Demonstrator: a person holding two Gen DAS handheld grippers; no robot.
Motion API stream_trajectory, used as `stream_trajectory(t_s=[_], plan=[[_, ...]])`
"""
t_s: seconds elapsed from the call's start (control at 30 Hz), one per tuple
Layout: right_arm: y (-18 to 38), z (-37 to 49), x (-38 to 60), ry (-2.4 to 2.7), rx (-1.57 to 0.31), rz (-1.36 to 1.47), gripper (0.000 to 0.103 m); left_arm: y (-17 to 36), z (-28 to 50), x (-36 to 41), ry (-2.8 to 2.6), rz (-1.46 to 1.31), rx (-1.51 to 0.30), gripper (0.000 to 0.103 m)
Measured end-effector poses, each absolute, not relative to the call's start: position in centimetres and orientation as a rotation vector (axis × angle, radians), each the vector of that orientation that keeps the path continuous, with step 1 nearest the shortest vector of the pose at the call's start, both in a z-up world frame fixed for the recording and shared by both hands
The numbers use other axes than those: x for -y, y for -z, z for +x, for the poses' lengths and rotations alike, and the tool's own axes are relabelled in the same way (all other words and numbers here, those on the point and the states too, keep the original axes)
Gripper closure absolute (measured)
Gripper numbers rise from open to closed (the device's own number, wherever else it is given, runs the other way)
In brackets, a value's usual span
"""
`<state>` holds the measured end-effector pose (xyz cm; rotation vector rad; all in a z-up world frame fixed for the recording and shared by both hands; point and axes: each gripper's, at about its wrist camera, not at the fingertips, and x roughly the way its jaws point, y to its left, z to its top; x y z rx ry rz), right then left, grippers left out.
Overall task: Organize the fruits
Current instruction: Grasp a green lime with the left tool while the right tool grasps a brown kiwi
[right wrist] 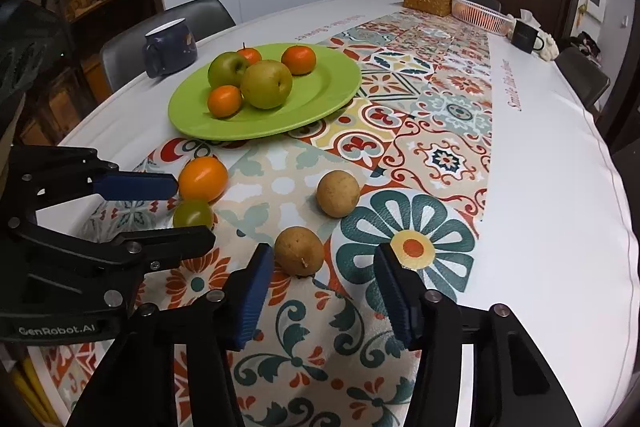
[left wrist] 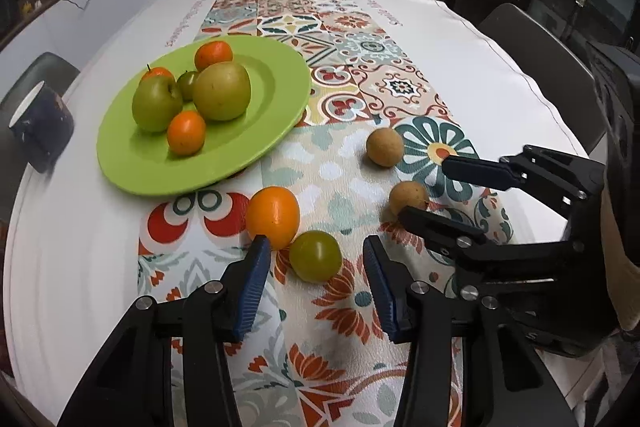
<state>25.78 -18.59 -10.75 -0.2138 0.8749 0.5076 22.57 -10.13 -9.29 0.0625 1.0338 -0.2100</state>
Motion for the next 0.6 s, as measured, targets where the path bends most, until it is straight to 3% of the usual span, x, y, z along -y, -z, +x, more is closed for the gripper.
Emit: stream_trajectory(t_s=[0.13,0.2,0.43,0.6], plan=[[10.9,25.9,18.2,-0.518,-0.879,-0.211,0.051,9.4,22.3,9.9,0.210,0.033,-1.049,0.058],[11.0,26.1,18.0,-0.520,-0.880,-0.216,0.052,9.8,22.5,10.0,0.212,0.035,-1.066,0.064],[11.5,26.0,18.0,-0.529,-0.902,-0.212,0.074,10.7,23.3,10.3,0.217,0.023,-1.090,0.069],[11.5,25.8,18.7,-0.509,-0.906,-0.178,0.074,11.0,23.8,10.6,0.207,0.034,-1.089,0.074]])
